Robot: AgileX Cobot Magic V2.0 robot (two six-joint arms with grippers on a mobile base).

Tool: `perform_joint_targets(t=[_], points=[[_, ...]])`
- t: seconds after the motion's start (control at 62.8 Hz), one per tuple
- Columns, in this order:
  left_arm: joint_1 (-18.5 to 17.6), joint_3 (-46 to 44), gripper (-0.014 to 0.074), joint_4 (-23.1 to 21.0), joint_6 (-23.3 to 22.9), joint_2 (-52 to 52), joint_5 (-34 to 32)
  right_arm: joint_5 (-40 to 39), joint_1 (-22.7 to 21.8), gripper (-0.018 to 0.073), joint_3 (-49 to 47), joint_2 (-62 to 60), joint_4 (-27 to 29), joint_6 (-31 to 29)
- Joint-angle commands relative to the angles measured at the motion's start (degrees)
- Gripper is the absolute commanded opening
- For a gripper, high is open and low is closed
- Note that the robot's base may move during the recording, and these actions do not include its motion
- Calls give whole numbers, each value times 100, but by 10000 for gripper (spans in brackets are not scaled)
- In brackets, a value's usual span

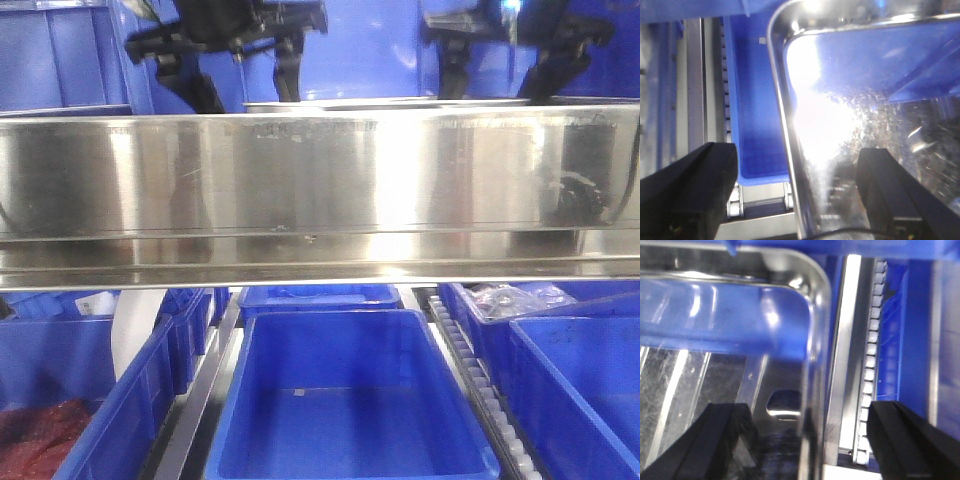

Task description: Stack silver trays without gaps

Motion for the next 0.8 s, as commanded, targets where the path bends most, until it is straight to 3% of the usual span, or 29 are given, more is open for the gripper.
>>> perform_joint_targets(t=[0.0, 0.191, 0.335, 0.478, 0.574, 0.685, 0.781], points=[[9, -205, 401, -21, -42, -311, -178, -260, -8, 612, -190, -339, -48, -20], [9, -205, 401, -32, -42, -238, -52, -261, -8, 594, -190, -339, -12, -25], [9, -205, 372, -58, -42, -225, -1, -250, -8, 419, -190, -339, 23, -25], [9, -205, 249, -58, -42, -225, 13, -126, -8, 191, -190, -339, 26, -25], [9, -205, 111, -58, -42, -225, 17, -48, -8, 52, -190, -339, 26, -25], [9, -209, -51, -58, -42, -225, 55, -20, -8, 58, -190, -339, 26, -25], [9, -274, -40, -30, -14, -225, 236, 9, -8, 58, -190, -387, 26, -25]])
